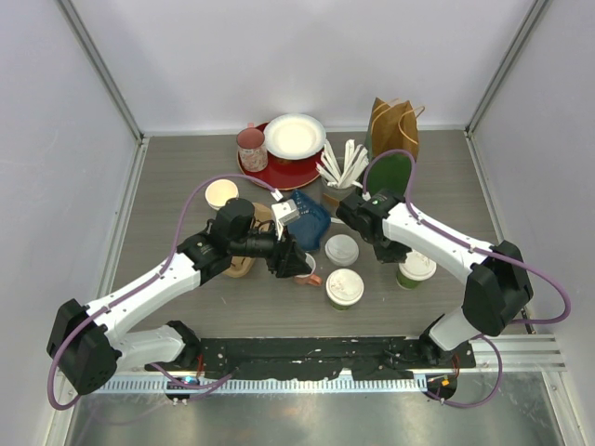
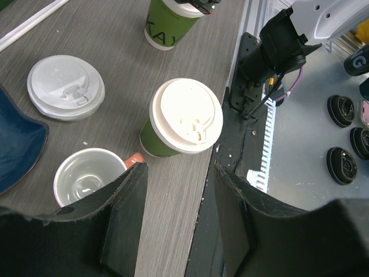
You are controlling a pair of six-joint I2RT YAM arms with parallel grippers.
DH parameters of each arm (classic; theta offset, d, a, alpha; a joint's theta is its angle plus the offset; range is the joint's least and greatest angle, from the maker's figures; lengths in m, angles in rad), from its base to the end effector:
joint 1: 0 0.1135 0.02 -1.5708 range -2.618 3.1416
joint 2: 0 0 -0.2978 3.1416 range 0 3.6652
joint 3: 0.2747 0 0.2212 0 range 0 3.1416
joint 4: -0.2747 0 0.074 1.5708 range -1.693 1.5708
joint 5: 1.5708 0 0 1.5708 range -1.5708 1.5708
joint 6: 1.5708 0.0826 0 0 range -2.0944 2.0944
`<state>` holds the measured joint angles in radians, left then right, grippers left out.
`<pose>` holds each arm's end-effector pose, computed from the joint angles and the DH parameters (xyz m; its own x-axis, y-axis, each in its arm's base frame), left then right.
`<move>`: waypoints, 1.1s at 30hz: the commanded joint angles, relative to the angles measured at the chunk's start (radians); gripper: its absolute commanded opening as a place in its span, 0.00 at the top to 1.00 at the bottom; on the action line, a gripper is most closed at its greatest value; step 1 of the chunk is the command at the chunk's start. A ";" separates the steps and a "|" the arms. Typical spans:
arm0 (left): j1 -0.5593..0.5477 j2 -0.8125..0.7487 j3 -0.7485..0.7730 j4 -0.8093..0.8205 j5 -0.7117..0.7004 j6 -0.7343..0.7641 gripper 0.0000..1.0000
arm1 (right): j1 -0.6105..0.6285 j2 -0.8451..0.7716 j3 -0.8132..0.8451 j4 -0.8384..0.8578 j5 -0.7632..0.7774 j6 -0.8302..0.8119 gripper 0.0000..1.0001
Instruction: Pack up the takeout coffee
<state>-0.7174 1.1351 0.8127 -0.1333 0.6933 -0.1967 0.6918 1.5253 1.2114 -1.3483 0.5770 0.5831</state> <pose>0.1452 -0.1967 0.3124 -0.5085 0.2442 -0.8257 0.8552 0.2549 -0.4513 0.1939 0.1021 0.2597 -0.9557 -0.1924 -0.2229 -0.0560 0.8620 -0.5037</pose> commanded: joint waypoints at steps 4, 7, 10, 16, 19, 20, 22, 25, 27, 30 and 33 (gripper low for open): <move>0.007 -0.012 0.022 0.009 0.023 0.020 0.47 | 0.005 -0.020 0.002 -0.150 -0.029 0.015 0.99; 0.007 -0.014 0.022 0.012 0.023 0.020 0.46 | 0.005 -0.043 0.010 -0.120 -0.072 0.001 0.99; 0.007 -0.017 0.020 0.011 0.023 0.020 0.46 | 0.005 -0.062 0.016 -0.086 -0.101 -0.003 0.99; 0.007 -0.020 0.019 0.009 0.022 0.019 0.46 | 0.003 -0.088 0.037 -0.054 -0.134 -0.011 0.99; 0.007 -0.021 0.019 0.008 0.025 0.020 0.47 | 0.005 -0.083 0.045 -0.060 -0.129 -0.012 0.99; 0.007 -0.021 0.017 0.008 0.025 0.020 0.46 | 0.005 -0.082 0.043 -0.058 -0.131 -0.011 0.99; 0.007 -0.023 0.017 0.009 0.025 0.020 0.47 | 0.005 -0.086 0.042 -0.048 -0.143 -0.017 0.99; 0.007 -0.024 0.017 0.008 0.025 0.022 0.46 | 0.005 -0.103 0.034 -0.008 -0.164 -0.032 0.99; 0.007 -0.024 0.017 0.008 0.025 0.022 0.46 | 0.005 -0.099 0.033 0.009 -0.177 -0.035 0.99; 0.007 -0.024 0.017 0.008 0.023 0.022 0.47 | 0.003 -0.105 0.036 0.037 -0.200 -0.045 0.99; 0.007 -0.026 0.017 0.006 0.025 0.023 0.47 | 0.005 -0.111 0.056 0.058 -0.209 -0.054 0.99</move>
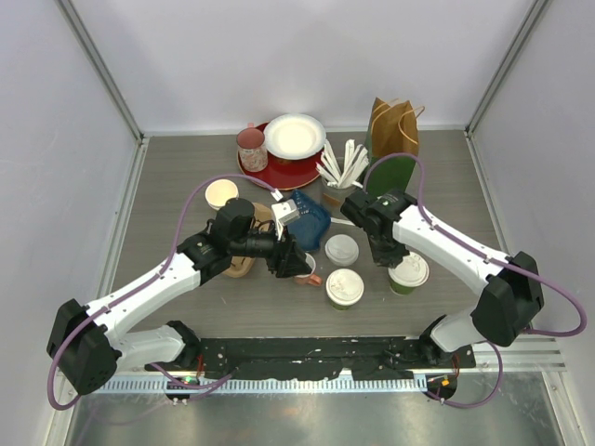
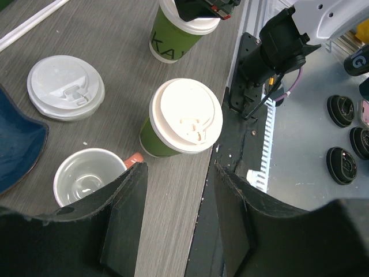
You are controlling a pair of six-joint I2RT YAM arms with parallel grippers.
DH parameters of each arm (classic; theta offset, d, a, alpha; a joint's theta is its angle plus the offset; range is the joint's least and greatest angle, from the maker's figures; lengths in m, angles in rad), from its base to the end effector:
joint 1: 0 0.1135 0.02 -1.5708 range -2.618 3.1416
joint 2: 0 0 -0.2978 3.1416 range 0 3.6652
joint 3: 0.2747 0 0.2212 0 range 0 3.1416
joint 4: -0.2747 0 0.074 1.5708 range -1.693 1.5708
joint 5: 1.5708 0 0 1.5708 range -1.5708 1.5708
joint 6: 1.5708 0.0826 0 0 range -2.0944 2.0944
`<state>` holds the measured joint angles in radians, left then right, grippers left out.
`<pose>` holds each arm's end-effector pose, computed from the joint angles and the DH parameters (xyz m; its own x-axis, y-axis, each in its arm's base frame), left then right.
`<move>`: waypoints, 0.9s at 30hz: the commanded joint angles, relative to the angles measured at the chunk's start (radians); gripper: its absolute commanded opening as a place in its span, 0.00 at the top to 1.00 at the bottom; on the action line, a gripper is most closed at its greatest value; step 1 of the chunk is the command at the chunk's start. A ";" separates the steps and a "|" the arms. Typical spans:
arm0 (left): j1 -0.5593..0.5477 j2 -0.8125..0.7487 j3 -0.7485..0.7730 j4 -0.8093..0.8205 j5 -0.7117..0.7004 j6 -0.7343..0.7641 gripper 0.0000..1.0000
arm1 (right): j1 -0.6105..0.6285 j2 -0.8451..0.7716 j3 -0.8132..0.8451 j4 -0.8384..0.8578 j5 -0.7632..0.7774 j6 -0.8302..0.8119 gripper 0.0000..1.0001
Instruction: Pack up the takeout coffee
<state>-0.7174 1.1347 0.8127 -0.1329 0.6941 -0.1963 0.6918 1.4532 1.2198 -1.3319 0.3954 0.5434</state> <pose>0.1451 -0.1967 0.3126 -0.5077 0.2440 -0.8262 0.8557 0.2539 -0.4509 0.1796 0.1075 0.2682 -0.9627 -0.1779 -0.2039 -0.1043 0.9393 -0.3269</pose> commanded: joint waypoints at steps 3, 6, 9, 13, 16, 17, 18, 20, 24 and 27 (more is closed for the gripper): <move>0.007 -0.023 0.019 0.007 0.024 0.023 0.46 | 0.005 -0.034 0.072 0.040 -0.006 -0.026 0.99; 0.007 -0.023 0.022 0.009 0.024 0.023 0.46 | 0.003 -0.031 0.086 0.048 0.000 -0.037 0.99; 0.007 -0.019 0.026 0.003 0.025 0.028 0.46 | 0.003 -0.025 0.099 0.045 0.020 -0.036 0.99; 0.007 -0.016 0.028 0.001 0.025 0.029 0.46 | 0.006 0.002 0.142 -0.050 0.091 -0.010 0.99; 0.007 -0.013 0.028 0.007 0.025 0.029 0.46 | 0.020 0.013 0.187 -0.131 0.157 0.027 0.99; 0.007 -0.013 0.028 0.009 0.027 0.029 0.47 | 0.023 0.016 0.208 -0.154 0.174 0.042 0.99; 0.007 -0.013 0.028 0.010 0.028 0.029 0.47 | 0.026 0.015 0.219 -0.176 0.190 0.056 0.99; 0.007 -0.012 0.028 0.010 0.027 0.029 0.47 | 0.025 -0.007 0.208 -0.178 0.200 0.072 0.99; 0.007 -0.016 0.026 0.009 0.027 0.031 0.46 | 0.014 -0.013 0.138 -0.179 0.183 0.108 0.99; 0.009 -0.023 0.023 0.000 0.025 0.034 0.46 | -0.008 -0.042 0.081 -0.176 0.180 0.136 0.99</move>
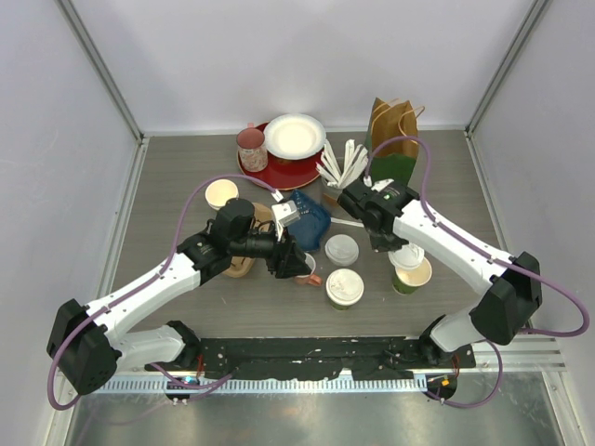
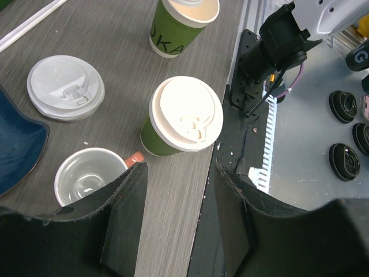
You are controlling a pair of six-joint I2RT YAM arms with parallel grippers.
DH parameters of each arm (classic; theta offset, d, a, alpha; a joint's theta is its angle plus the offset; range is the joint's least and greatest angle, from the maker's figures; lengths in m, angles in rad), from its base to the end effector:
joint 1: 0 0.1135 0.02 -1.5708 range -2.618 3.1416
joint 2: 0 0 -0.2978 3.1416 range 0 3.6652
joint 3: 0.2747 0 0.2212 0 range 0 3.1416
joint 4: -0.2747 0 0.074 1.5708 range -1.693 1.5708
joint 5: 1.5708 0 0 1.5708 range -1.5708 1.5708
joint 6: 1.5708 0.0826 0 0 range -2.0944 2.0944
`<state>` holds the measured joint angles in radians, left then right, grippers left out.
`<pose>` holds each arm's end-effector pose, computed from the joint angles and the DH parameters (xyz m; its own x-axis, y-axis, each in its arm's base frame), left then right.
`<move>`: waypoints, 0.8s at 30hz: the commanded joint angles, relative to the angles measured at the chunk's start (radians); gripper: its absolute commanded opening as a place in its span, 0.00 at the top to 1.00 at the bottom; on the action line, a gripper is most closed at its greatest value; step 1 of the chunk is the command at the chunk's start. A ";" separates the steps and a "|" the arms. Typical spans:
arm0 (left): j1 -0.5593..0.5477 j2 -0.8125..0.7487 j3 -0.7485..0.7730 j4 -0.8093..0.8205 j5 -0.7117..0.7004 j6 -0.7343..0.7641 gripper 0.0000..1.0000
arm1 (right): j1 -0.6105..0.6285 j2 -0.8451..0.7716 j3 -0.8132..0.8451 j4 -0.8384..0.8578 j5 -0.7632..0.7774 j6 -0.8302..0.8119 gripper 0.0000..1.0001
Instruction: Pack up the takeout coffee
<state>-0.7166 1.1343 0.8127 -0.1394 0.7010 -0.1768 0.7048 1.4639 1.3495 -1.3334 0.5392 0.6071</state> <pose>0.1444 -0.1964 0.3120 -0.4951 0.2530 -0.8312 0.8639 0.2451 -0.4400 0.1984 0.1131 0.3011 -0.9107 -0.1319 -0.3915 0.0141 0.9372 -0.3485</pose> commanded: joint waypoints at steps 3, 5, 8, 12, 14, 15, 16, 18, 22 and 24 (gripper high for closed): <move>0.008 -0.027 0.017 0.001 0.020 0.016 0.46 | -0.048 -0.080 -0.053 -0.174 0.036 0.066 0.99; 0.008 -0.027 0.014 0.006 0.022 0.016 0.47 | -0.056 -0.085 -0.049 -0.176 0.031 0.057 0.99; 0.008 -0.022 0.016 0.011 0.023 0.014 0.47 | -0.056 -0.082 -0.064 -0.176 0.019 0.056 0.99; 0.008 -0.024 0.020 0.006 0.023 0.014 0.46 | -0.057 -0.091 -0.113 -0.178 -0.027 0.051 0.99; 0.008 -0.022 0.019 0.001 0.022 0.014 0.47 | -0.057 -0.105 -0.138 -0.176 -0.039 0.051 0.99; 0.008 -0.022 0.017 0.001 0.023 0.014 0.47 | -0.056 -0.108 -0.144 -0.178 -0.042 0.051 0.99; 0.008 -0.022 0.019 0.001 0.023 0.014 0.46 | -0.057 -0.115 -0.151 -0.178 -0.047 0.051 0.99; 0.008 -0.019 0.020 0.001 0.025 0.014 0.47 | -0.056 -0.113 -0.158 -0.178 -0.056 0.048 0.99; 0.008 -0.016 0.022 0.003 0.025 0.014 0.46 | -0.057 -0.097 -0.150 -0.176 -0.055 0.037 0.99; 0.008 -0.014 0.022 0.003 0.025 0.014 0.47 | -0.056 -0.088 -0.138 -0.176 -0.050 0.030 0.99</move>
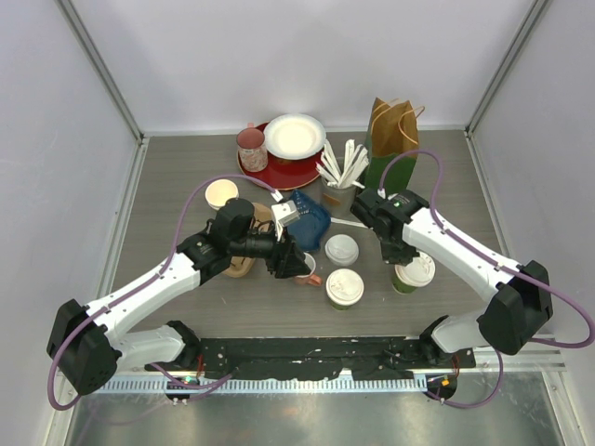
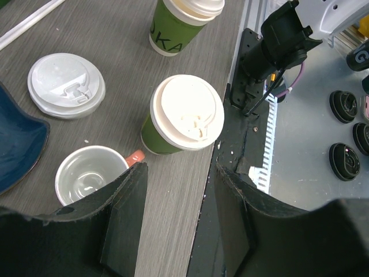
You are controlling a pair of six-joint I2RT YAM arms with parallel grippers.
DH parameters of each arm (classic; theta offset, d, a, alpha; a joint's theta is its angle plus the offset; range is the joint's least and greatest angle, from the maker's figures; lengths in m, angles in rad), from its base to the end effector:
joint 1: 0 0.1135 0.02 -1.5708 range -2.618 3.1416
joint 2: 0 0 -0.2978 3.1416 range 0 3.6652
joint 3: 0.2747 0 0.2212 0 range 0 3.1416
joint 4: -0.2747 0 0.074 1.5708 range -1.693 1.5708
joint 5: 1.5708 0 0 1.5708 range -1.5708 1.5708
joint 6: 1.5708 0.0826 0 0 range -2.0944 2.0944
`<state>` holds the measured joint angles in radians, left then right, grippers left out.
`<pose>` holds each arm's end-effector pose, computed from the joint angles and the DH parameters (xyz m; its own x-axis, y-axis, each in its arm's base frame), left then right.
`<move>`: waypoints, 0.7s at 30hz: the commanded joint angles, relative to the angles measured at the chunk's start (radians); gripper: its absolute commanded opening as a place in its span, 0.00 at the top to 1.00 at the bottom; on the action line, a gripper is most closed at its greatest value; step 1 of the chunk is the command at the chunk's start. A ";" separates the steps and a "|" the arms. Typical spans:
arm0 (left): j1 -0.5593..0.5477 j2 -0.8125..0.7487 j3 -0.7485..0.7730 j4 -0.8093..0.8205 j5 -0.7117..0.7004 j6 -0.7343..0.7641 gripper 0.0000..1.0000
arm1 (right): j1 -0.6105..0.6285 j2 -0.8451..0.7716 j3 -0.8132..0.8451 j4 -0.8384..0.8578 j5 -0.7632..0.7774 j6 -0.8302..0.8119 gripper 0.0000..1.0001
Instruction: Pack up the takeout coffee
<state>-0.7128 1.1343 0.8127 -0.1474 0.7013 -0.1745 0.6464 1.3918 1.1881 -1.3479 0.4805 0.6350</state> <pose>0.1447 -0.1955 0.3110 -0.4991 0.2561 -0.8278 0.8615 0.2499 -0.4421 0.1750 0.0842 0.2750 -0.9552 -0.0617 -0.2896 0.0491 0.9314 -0.3607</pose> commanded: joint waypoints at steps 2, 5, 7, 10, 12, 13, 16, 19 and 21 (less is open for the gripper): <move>0.004 -0.015 0.022 0.011 0.024 0.010 0.47 | 0.004 -0.005 0.039 -0.162 0.015 -0.003 0.99; 0.004 -0.016 0.020 0.012 0.024 0.013 0.47 | 0.016 0.006 0.067 -0.163 0.024 -0.005 0.99; 0.004 -0.018 0.019 0.009 0.021 0.016 0.47 | 0.025 0.015 0.079 -0.163 0.024 -0.001 0.99; 0.004 -0.018 0.019 0.006 0.021 0.020 0.47 | 0.038 0.027 0.085 -0.165 0.020 0.009 0.99; 0.004 -0.018 0.017 0.008 0.021 0.020 0.47 | 0.041 0.032 0.073 -0.163 0.015 0.011 0.99; 0.004 -0.018 0.017 0.008 0.023 0.020 0.46 | 0.041 0.033 0.068 -0.163 0.017 0.012 0.99; 0.004 -0.016 0.017 0.011 0.023 0.020 0.46 | 0.039 0.039 0.059 -0.163 0.026 0.012 0.99; 0.004 -0.016 0.013 0.012 0.023 0.020 0.46 | 0.047 0.052 0.065 -0.163 0.035 0.008 0.99; 0.004 -0.021 0.013 0.012 0.023 0.018 0.46 | 0.053 0.075 0.067 -0.163 0.043 0.008 0.99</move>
<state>-0.7128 1.1343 0.8127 -0.1482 0.7017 -0.1734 0.6857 1.4372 1.2377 -1.3479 0.4854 0.6315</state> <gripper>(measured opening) 0.534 0.032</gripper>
